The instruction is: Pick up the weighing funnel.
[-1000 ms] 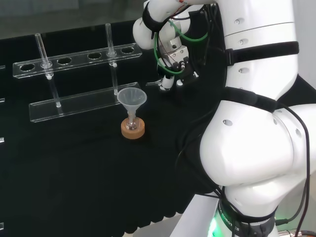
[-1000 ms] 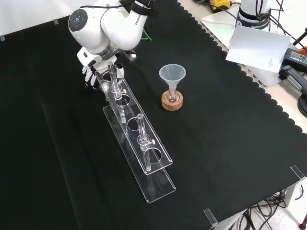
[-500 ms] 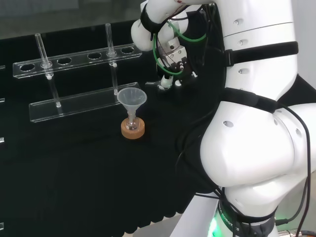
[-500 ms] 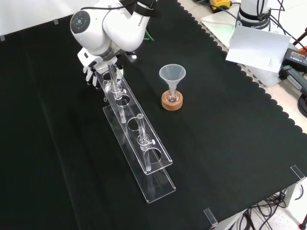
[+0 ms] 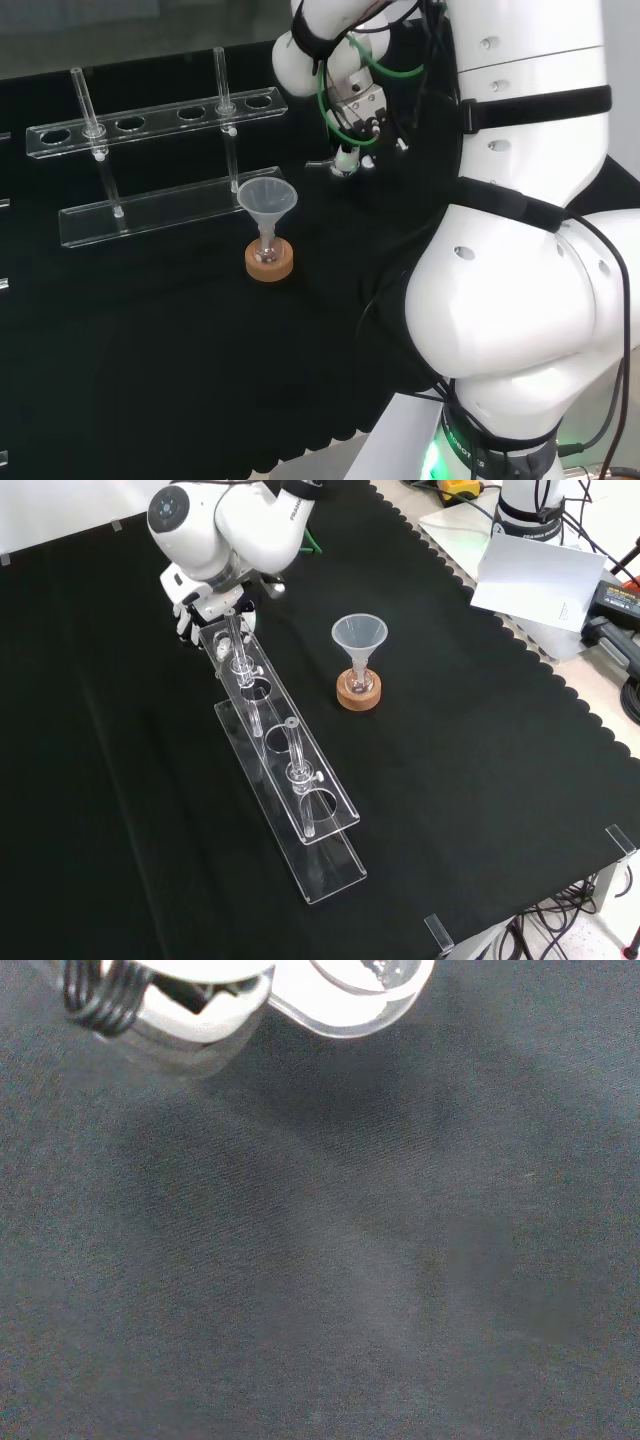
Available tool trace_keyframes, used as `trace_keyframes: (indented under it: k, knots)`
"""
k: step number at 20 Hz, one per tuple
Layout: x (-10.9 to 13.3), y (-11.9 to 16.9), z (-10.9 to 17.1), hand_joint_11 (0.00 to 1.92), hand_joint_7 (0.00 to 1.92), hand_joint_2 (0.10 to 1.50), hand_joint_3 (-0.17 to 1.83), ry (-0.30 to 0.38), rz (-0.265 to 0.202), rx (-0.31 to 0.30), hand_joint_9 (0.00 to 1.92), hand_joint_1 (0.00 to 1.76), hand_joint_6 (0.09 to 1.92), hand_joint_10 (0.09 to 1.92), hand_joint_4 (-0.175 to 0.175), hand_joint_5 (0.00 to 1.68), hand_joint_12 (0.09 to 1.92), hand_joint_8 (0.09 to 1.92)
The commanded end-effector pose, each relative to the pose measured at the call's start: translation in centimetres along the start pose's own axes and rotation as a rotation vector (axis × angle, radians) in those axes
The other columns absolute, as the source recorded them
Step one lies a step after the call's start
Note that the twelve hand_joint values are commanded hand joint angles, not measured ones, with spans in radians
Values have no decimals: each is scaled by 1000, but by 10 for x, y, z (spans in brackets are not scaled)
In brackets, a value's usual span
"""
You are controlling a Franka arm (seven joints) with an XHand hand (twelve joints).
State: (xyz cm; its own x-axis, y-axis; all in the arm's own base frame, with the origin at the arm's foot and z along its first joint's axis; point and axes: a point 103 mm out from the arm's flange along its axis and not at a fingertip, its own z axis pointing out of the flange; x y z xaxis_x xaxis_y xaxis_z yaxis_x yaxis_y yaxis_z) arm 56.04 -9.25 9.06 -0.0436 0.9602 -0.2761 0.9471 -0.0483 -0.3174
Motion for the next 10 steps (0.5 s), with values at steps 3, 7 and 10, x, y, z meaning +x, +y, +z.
trace_keyframes:
  k: [3, 7, 10]
  knots:
    - [-42, -34, -23, 790, 670, 713, 542, 31, 62, -37, 986, 1120, 619, 368, 175, 1276, 1092, 641]
    - [-56, -53, -33, 790, 668, 713, 541, 23, 76, -23, 987, 1120, 619, 365, 175, 1277, 1085, 641]
    - [-63, -67, -40, 788, 666, 713, 541, 10, 81, -20, 986, 1120, 618, 362, 175, 1277, 1080, 642]
